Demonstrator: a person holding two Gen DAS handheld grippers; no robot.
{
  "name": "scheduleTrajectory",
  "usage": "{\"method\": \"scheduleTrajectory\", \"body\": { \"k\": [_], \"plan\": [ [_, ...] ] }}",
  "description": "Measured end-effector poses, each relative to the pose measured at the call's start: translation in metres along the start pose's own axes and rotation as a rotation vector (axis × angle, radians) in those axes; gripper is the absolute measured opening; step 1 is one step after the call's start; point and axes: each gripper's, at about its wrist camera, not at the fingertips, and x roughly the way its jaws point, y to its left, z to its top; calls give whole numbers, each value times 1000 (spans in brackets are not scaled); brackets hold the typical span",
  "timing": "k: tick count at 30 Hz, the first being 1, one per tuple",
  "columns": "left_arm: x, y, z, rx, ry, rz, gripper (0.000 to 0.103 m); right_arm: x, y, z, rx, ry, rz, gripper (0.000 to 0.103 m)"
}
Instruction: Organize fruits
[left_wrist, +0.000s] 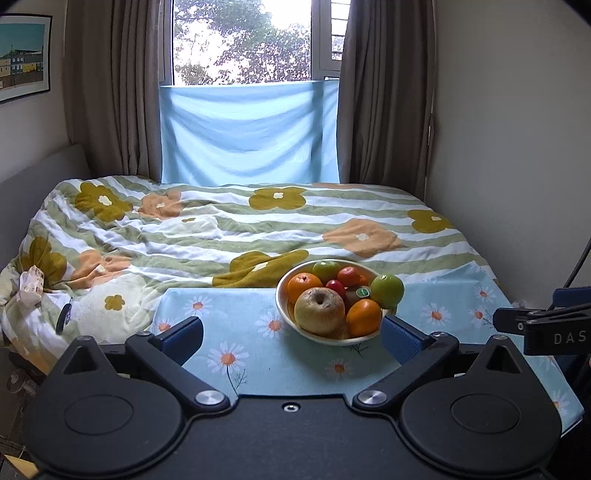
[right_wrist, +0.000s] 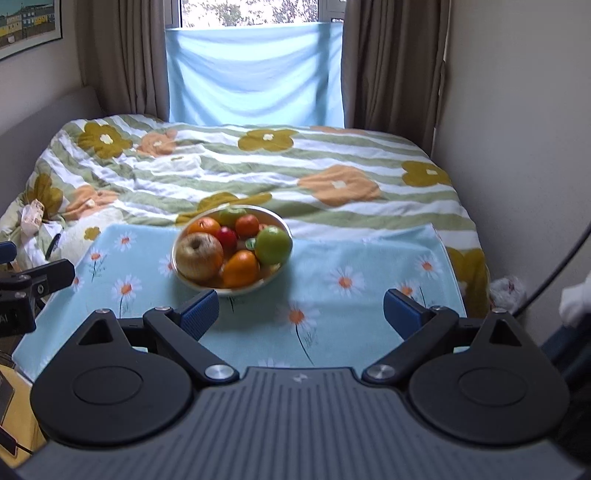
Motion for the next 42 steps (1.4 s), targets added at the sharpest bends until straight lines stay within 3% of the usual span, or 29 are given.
{"method": "scheduleTrajectory", "body": {
  "k": [9, 42],
  "plan": [
    [-6, -1, -21, -14, 36, 31, 103, -15, -1, -24, 15, 0, -21, 103],
    [-15, -14, -24, 33, 11, 27, 103, -25, -14, -33, 51, 4, -39, 103]
  ]
}}
